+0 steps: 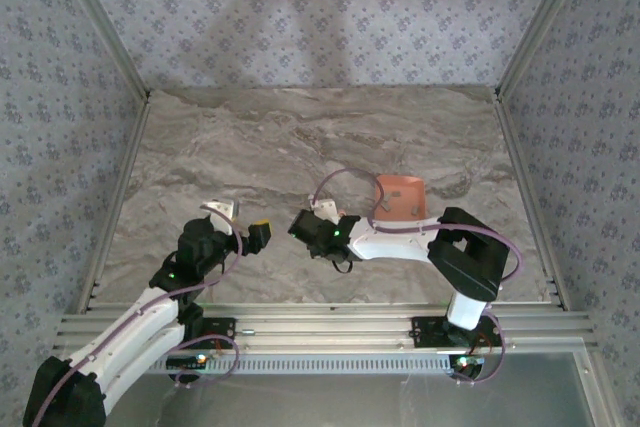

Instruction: Load the staples into the stapler

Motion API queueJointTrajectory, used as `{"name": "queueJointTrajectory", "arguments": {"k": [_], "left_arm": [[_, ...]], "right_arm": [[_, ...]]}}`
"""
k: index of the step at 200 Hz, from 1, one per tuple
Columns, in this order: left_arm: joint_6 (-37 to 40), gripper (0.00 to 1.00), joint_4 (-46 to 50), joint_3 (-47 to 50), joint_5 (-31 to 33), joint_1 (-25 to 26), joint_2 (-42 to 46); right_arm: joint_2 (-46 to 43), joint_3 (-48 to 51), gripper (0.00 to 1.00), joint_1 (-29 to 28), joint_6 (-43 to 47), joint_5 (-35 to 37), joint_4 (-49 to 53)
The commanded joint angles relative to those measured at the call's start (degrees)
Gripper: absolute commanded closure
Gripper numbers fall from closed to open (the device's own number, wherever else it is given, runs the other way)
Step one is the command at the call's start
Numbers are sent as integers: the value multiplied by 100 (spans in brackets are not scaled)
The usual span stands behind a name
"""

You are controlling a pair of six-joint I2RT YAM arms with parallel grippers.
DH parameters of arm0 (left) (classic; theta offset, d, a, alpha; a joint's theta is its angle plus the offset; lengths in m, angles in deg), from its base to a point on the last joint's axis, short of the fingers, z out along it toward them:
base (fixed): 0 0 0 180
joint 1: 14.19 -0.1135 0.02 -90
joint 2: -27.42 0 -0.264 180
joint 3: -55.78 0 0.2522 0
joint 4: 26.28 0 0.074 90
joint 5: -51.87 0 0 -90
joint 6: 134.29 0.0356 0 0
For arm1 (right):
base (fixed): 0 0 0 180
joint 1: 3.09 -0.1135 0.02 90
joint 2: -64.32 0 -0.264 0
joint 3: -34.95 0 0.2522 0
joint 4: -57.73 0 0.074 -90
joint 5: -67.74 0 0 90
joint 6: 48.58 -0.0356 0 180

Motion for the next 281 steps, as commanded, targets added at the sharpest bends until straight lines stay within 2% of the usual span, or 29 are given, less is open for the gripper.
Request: {"name": "queueJointTrajectory", "arguments": {"k": [1,50,115,204,281], "left_arm": [[94,2,-110,71,-100,-42,83],[101,2,-114,71,-100,-43,83],[104,2,-255,18,-191,-45,-150],[209,2,-803,-632,-764,-24,-1683],[-168,2,-1226,-1067,-1018,53,-2738]], "right_arm": [[33,122,81,20,82,-21,93],[-278,44,71,18,331,131,-59],[-978,294,69,77,604,237,-393],[-1402,1038,68,231,582,-99,-1115],[-2161,2131,66,461,399,-115,-1965]]}}
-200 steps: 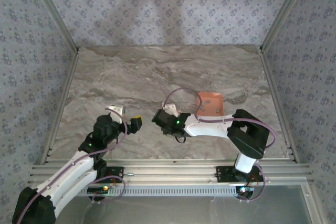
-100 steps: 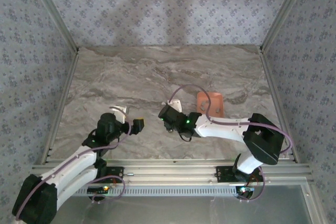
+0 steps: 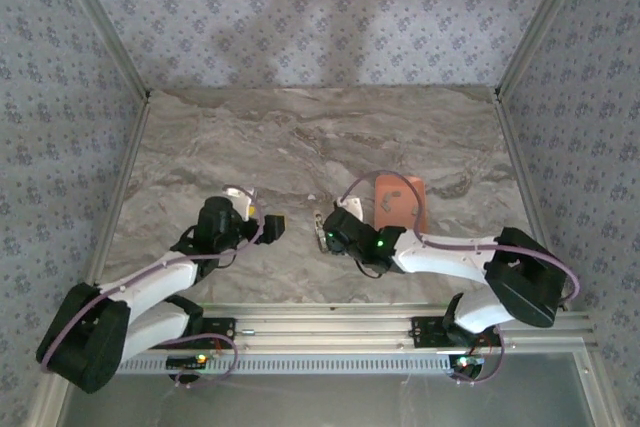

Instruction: Load the staples into the stapler

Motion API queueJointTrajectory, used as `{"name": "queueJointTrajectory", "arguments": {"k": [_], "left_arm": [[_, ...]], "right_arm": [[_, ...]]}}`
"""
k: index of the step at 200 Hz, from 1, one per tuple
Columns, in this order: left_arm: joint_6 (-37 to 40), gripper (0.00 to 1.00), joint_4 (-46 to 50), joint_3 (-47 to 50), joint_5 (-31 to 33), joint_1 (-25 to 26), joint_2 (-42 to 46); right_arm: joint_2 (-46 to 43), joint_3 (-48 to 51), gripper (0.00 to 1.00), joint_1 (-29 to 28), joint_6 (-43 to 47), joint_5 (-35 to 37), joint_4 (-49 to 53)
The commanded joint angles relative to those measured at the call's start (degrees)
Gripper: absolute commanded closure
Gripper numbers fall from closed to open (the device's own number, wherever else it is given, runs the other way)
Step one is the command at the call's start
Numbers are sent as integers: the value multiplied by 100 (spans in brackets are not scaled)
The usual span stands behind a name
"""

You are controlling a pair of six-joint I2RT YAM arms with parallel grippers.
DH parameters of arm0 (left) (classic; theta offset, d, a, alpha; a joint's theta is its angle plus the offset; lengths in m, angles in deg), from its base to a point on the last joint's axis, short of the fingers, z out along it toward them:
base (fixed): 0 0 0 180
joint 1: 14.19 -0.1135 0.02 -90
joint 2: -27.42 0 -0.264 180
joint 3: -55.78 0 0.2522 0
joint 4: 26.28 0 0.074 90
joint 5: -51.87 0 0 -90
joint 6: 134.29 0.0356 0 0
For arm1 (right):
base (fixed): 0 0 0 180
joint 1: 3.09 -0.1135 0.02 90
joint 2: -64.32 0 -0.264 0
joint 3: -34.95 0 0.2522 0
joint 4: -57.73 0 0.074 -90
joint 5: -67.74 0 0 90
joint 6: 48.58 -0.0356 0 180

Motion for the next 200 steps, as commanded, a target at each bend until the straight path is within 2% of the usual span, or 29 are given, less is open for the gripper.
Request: {"name": "queueJointTrajectory", "arguments": {"k": [1,58,126,200], "left_arm": [[-116,2,-354,-212,-282,43,-159],[-101,4,-748,-646,-665,274,-908],[-105,14,-1367,-1642,-1880,562,-2545],[-49,23,-1235,-2390,-2531,786,-3502]], "right_arm": [[-311,332,66,91,-102,24,-426],[-1028,1035,63,408,-159,-61,-732],[-1654,1444,61,420,-298,-22,-527],[-1831,1521,60,526,-252,-155,-327]]}}
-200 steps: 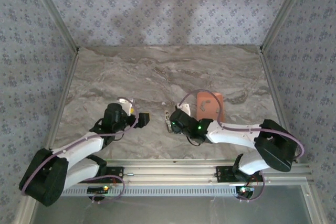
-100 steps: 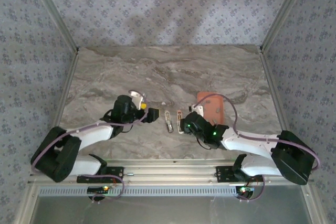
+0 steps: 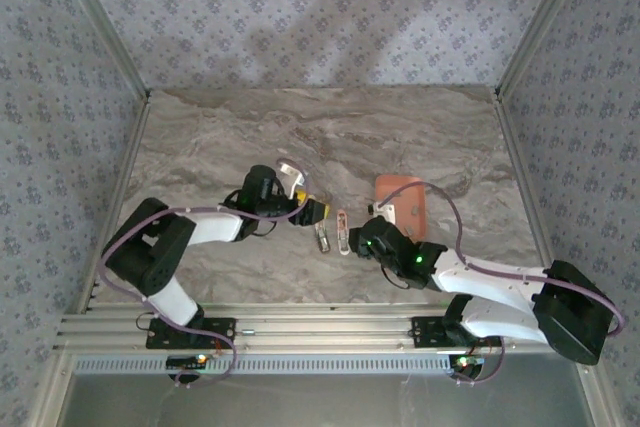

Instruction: Load the staples into the stapler

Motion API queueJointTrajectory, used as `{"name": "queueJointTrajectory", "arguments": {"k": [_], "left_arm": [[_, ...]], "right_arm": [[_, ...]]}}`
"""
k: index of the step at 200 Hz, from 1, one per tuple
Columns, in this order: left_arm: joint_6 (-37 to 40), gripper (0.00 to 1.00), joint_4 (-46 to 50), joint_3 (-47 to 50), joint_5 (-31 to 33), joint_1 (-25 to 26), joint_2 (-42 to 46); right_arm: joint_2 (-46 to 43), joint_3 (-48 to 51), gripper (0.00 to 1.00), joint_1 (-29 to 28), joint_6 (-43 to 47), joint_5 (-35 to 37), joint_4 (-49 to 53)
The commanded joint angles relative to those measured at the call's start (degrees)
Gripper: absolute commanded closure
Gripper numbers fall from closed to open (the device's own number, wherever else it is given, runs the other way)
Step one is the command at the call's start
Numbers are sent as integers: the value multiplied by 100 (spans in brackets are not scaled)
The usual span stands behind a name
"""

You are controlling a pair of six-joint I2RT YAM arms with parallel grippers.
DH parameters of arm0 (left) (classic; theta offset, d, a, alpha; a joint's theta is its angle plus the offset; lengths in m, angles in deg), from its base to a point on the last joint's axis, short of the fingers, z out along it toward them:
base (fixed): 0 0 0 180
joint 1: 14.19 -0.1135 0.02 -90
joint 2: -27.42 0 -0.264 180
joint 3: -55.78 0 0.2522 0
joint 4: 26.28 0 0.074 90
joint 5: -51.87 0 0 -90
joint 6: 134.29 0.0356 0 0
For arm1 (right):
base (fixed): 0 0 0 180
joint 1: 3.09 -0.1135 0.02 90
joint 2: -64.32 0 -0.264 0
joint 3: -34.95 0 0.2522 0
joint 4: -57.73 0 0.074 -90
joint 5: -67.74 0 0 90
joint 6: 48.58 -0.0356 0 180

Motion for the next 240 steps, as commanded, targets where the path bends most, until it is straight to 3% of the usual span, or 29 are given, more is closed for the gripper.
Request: {"name": "queueJointTrajectory", "arguments": {"k": [1,115,240], "left_arm": [[75,23,-55,-309,-421,109,-242],[300,33,252,-468,-748,301,-425],[777,33,699,-219,-553,722,188]], "right_arm": [[-129,67,61,38,-37,-21,185],[-620,410,60,180,-91,29,250],[-622,546,60,206,-104,-6,112]]}}
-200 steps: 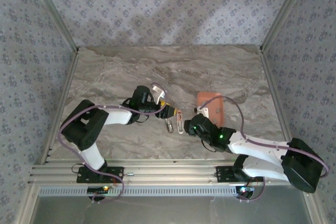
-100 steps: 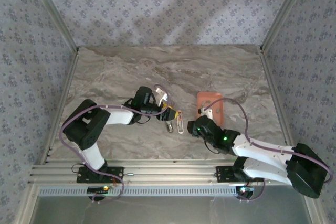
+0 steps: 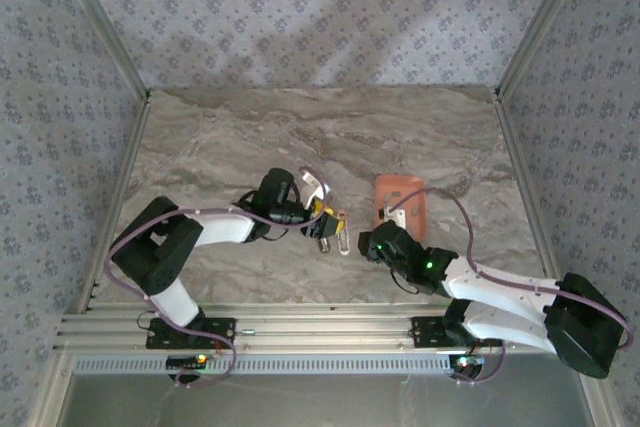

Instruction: Load the staples into the stapler

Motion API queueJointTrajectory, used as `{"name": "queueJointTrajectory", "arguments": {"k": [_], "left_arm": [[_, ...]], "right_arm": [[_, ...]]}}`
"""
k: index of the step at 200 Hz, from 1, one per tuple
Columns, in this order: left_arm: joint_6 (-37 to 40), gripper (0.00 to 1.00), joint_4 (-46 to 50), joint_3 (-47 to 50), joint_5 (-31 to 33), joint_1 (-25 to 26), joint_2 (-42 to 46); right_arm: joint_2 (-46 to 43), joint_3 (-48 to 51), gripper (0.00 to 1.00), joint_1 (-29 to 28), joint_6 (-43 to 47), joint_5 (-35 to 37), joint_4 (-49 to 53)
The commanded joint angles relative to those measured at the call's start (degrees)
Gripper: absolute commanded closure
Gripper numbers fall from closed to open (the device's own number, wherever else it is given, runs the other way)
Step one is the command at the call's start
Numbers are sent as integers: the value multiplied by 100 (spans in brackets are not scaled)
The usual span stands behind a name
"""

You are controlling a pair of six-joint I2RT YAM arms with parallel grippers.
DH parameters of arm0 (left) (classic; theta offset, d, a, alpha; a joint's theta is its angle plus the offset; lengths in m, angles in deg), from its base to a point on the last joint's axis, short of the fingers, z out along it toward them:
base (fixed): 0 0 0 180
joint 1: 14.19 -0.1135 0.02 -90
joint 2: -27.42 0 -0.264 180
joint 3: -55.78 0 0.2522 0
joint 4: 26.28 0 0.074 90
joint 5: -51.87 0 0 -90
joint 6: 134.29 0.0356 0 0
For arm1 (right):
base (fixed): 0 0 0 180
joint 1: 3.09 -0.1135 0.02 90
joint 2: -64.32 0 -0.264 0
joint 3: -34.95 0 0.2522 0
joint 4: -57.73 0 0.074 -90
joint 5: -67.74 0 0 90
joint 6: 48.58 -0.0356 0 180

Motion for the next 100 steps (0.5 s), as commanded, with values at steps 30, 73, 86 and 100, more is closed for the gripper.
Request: {"name": "queueJointTrajectory", "arguments": {"k": [30,73,86,100], "left_arm": [[335,33,344,92,44,244,300],[434,33,628,116,150,457,405],[425,33,666,150,174,499,440],[362,33,658,204,214,523,517]], "right_arm": [[-62,94,60,33,-110,11,-16],[6,96,60,30,-106,-33,-86],[29,90,60,27,-106,-55,-104],[41,77,60,26,-99,-59,-112]]}}
